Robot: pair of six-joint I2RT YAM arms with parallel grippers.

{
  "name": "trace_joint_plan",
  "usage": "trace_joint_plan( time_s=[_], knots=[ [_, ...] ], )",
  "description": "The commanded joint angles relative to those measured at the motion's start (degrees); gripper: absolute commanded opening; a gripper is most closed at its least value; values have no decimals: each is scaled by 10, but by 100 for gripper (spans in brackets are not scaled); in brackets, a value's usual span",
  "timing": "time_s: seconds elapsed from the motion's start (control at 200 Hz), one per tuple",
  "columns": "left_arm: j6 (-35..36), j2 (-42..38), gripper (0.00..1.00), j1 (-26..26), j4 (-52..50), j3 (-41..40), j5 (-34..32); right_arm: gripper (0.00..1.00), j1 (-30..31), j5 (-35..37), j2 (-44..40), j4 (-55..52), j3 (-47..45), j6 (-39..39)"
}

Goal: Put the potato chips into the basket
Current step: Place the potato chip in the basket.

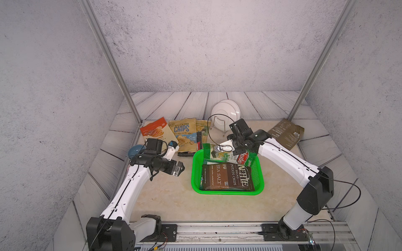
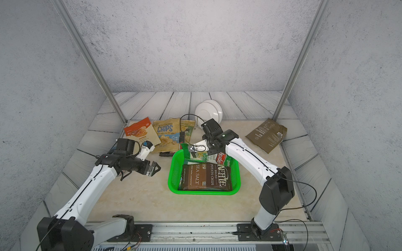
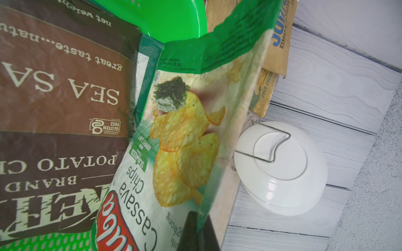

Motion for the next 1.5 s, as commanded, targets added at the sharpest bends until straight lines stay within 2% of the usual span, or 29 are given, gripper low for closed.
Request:
trace_joint_plan(
  time_s=[0.0,0.295,0.36,0.435,0.48,0.495,0.525,0.545,0.565,0.575,0.585,0.736,0.816,0.961,1.081,1.211,1.331,1.421,1.496],
  knots=[
    [4,1,99,1,-7,-3,3,0,10,-15,9,23,-5,6],
    [4,0,99,1,-7,-4,4,2,42,-23,-22,14,-29,66],
    [4,0,99,1,-6,-4,4,9,48,-37,-31,6,-35,85],
    [4,-1,99,1,-7,-4,4,23,57,-46,-46,5,-45,110],
    [4,-2,99,1,-7,-4,3,25,59,-53,-56,4,-53,121],
    [4,-2,99,1,-7,-4,4,32,60,-55,-60,5,-56,125],
    [4,-3,99,1,-7,-4,4,37,62,-57,-70,7,-62,135],
    [4,-3,99,1,-7,-4,5,59,63,-62,-76,10,-65,144],
    [4,-3,99,1,-7,-4,5,92,63,-69,-84,12,-68,151],
    [4,-3,99,1,-7,-4,5,97,63,-73,-88,12,-69,155],
    [4,-3,99,1,-7,-4,5,99,63,-75,-91,14,-71,159],
    [5,0,99,1,-7,-4,5,99,63,-137,-161,70,-119,219],
    [4,0,99,1,-7,-4,6,99,63,-145,-202,113,-146,264],
    [4,1,99,1,-7,-4,5,99,63,-80,-261,232,-211,394],
    [4,2,99,1,-7,-4,6,99,57,15,-276,280,-234,552],
    [4,4,99,1,-7,-4,5,99,12,-21,-238,186,-180,711],
    [5,5,99,1,-7,-4,4,99,-44,-52,-214,147,-162,838],
    [4,5,99,1,-6,-4,5,99,-101,-121,-212,144,-179,883],
    [4,5,99,1,-7,-2,5,99,-154,-139,-214,156,-203,935]
  ],
)
